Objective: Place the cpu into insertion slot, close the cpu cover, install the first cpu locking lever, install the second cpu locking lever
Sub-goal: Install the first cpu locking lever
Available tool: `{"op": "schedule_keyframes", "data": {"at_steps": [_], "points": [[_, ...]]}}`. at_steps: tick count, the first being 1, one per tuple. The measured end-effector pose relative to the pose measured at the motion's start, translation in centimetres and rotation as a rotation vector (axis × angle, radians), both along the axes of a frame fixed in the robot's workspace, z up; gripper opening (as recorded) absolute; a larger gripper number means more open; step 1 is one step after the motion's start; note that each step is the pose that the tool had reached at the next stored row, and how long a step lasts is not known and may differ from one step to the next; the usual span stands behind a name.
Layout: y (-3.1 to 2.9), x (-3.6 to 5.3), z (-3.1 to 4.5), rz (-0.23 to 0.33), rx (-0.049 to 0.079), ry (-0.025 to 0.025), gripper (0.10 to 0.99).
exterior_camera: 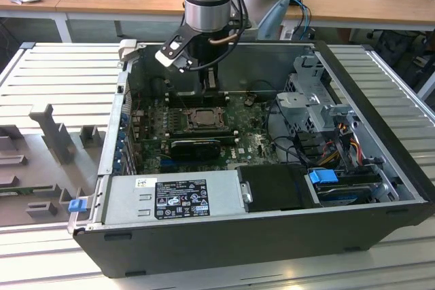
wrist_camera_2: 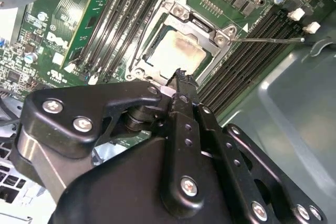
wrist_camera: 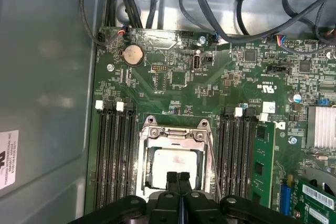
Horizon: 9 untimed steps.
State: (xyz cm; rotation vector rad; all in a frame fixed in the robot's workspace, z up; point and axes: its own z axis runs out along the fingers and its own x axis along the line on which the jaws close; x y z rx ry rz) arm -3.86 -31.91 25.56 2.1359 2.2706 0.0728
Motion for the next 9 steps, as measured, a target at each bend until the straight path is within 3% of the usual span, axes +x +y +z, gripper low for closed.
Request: {"op": "schedule_keyframes", "data": {"at_steps": [9], "points": [[0.00, 0.00, 1.75, 0.000, 0.000, 0.0003, 0.106]]}}
